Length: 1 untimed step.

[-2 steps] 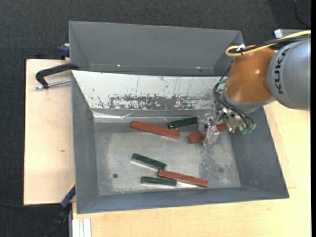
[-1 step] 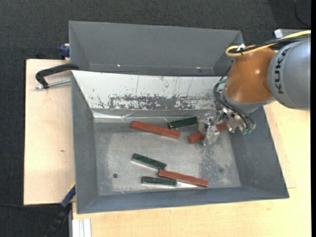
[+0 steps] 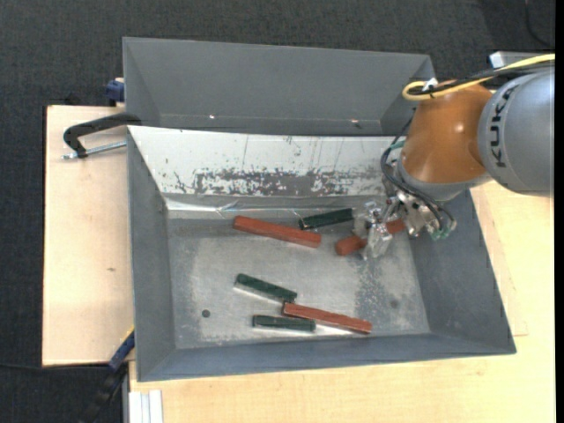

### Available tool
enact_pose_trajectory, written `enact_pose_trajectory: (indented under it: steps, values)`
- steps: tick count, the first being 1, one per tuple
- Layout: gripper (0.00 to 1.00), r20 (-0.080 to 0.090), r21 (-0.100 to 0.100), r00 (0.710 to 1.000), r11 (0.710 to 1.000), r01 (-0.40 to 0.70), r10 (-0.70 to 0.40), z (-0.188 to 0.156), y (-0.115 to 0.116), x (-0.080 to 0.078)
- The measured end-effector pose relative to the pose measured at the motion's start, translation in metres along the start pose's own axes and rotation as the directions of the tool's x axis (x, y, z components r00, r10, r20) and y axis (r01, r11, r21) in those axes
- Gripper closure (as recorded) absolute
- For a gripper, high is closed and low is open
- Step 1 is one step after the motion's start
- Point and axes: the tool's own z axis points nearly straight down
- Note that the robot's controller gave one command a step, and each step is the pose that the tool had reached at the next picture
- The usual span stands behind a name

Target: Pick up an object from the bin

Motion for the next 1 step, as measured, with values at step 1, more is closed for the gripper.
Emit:
enact_pose_trajectory:
  steps: [1]
  values:
    - [1.0, -0.003, -0.001, 1.0, 1.0, 0.0, 0.0, -0.0034, 0.0003, 0.0004]
